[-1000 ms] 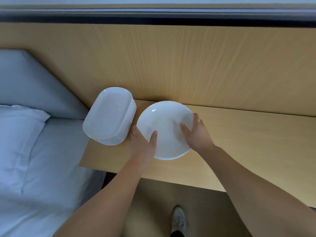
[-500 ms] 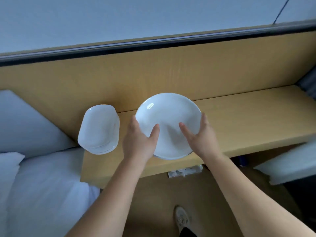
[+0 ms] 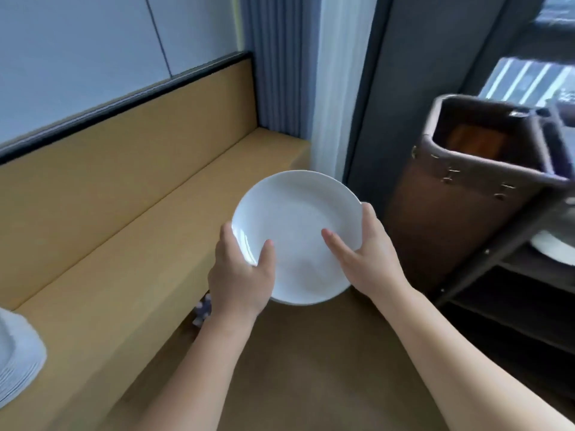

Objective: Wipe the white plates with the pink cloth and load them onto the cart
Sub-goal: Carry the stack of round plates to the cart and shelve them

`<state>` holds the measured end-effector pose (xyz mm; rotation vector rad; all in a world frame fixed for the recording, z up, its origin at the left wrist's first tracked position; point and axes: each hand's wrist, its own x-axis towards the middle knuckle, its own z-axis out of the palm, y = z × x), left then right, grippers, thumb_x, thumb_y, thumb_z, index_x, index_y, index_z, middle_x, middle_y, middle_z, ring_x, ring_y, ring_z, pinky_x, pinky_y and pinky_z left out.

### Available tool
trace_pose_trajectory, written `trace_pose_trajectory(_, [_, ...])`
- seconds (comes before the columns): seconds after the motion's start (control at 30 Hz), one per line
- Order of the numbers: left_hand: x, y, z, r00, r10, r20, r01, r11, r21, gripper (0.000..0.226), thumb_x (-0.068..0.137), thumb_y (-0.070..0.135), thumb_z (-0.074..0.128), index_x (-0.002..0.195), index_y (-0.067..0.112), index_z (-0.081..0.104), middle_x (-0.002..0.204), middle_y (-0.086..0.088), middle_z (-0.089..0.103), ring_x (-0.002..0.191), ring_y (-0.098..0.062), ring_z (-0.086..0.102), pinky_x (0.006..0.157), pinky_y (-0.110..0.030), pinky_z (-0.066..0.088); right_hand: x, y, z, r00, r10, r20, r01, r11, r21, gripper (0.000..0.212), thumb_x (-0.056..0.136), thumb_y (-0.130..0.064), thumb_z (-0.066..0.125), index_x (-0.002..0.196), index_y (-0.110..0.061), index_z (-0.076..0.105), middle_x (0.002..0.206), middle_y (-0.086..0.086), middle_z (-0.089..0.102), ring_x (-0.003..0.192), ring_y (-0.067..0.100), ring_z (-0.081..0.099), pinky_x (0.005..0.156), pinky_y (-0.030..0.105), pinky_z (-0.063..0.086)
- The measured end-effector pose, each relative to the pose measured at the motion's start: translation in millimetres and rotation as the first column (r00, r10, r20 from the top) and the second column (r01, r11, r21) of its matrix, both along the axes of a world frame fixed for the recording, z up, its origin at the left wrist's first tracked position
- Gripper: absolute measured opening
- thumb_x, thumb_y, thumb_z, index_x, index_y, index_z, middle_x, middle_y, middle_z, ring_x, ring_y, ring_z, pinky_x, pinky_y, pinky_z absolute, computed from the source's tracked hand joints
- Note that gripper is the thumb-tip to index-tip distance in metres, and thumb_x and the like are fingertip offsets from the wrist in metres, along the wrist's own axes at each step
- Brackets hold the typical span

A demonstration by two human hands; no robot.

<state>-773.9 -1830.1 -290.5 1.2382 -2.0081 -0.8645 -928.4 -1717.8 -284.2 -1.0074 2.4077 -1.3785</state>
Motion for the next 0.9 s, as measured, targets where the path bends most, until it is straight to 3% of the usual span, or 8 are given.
trace_pose_trajectory(0.1, [-47.4, 60.2, 4.3, 0.984, -0.169, -0.054, 0.170, 0.985, 0.011, 0.064, 0.091, 0.042, 0.056, 0.145, 0.022, 0.030, 0.137, 0.004, 0.050, 0.122, -0.019, 0.049, 0.088, -0.023, 0.035, -26.6, 86.5, 2.5, 0.987, -0.163, 0.006, 0.163, 0.986, -0.029, 0.048, 0.080, -0.054, 0.065, 0.117, -0.034, 0.042, 0.113, -0.008, 0.056, 0.099, 0.009, 0.057, 0.081, 0.035, 0.052])
trace_pose_trajectory(0.23, [-111.4, 155.0, 0.3, 0.907, -0.411, -0.090, 0.414, 0.910, 0.014, 0.051, 0.082, 0.051, 0.053, 0.126, 0.028, 0.040, 0.115, 0.008, 0.057, 0.101, -0.015, 0.058, 0.071, -0.026, 0.046, -56.3, 207.6, 1.3, 0.941, -0.339, 0.007, 0.339, 0.940, -0.025, 0.048, 0.080, -0.052, 0.066, 0.117, -0.033, 0.042, 0.112, -0.008, 0.055, 0.100, 0.005, 0.055, 0.079, 0.029, 0.049])
trace_pose_trajectory(0.33, [-156.1, 236.7, -9.8, 0.855, -0.514, -0.075, 0.518, 0.854, 0.048, 0.050, 0.087, 0.048, 0.056, 0.127, 0.025, 0.040, 0.116, 0.006, 0.056, 0.100, -0.015, 0.057, 0.067, -0.023, 0.043, -81.2, 299.5, -5.9, 0.901, -0.432, 0.024, 0.433, 0.901, -0.016, 0.049, 0.080, -0.052, 0.068, 0.118, -0.033, 0.042, 0.111, -0.007, 0.054, 0.098, 0.004, 0.055, 0.079, 0.031, 0.052])
trace_pose_trajectory(0.43, [-196.3, 319.1, -19.4, 0.823, -0.566, -0.046, 0.567, 0.817, 0.103, 0.040, 0.089, 0.043, 0.057, 0.121, 0.025, 0.042, 0.112, 0.006, 0.056, 0.094, -0.013, 0.055, 0.061, -0.016, 0.035, -110.0, 385.9, -16.6, 0.872, -0.489, 0.033, 0.488, 0.872, 0.028, 0.051, 0.080, -0.053, 0.068, 0.119, -0.032, 0.042, 0.111, -0.006, 0.053, 0.098, 0.006, 0.055, 0.078, 0.033, 0.054])
trace_pose_trajectory(0.6, [-255.8, 417.8, -32.1, 0.800, -0.599, -0.050, 0.597, 0.782, 0.181, 0.046, 0.075, 0.052, 0.046, 0.115, 0.028, 0.044, 0.107, 0.011, 0.059, 0.092, -0.014, 0.055, 0.071, -0.029, 0.037, -161.0, 487.7, -36.8, 0.847, -0.529, 0.056, 0.525, 0.848, 0.077, 0.056, 0.079, -0.055, 0.067, 0.123, -0.031, 0.041, 0.113, -0.005, 0.052, 0.099, 0.007, 0.054, 0.080, 0.034, 0.052])
trace_pose_trajectory(0.73, [-299.8, 453.4, -41.9, 0.814, -0.576, -0.070, 0.576, 0.787, 0.222, 0.048, 0.072, 0.047, 0.046, 0.116, 0.027, 0.042, 0.096, 0.019, 0.057, 0.088, -0.012, 0.055, 0.071, -0.026, 0.037, -212.1, 518.1, -51.1, 0.845, -0.530, 0.069, 0.524, 0.847, 0.089, 0.055, 0.081, -0.052, 0.069, 0.123, -0.032, 0.041, 0.112, -0.007, 0.052, 0.098, 0.006, 0.054, 0.073, 0.026, 0.049])
trace_pose_trajectory(0.9, [-373.4, 458.5, -73.8, 0.810, -0.585, -0.039, 0.579, 0.787, 0.214, 0.058, 0.072, 0.045, 0.048, 0.125, 0.024, 0.040, 0.106, 0.012, 0.058, 0.091, -0.014, 0.054, 0.073, -0.027, 0.040, -290.5, 522.1, -83.5, 0.846, -0.522, 0.103, 0.516, 0.853, 0.081, 0.048, 0.081, -0.054, 0.068, 0.116, -0.032, 0.043, 0.110, -0.008, 0.056, 0.097, 0.006, 0.057, 0.069, 0.023, 0.049])
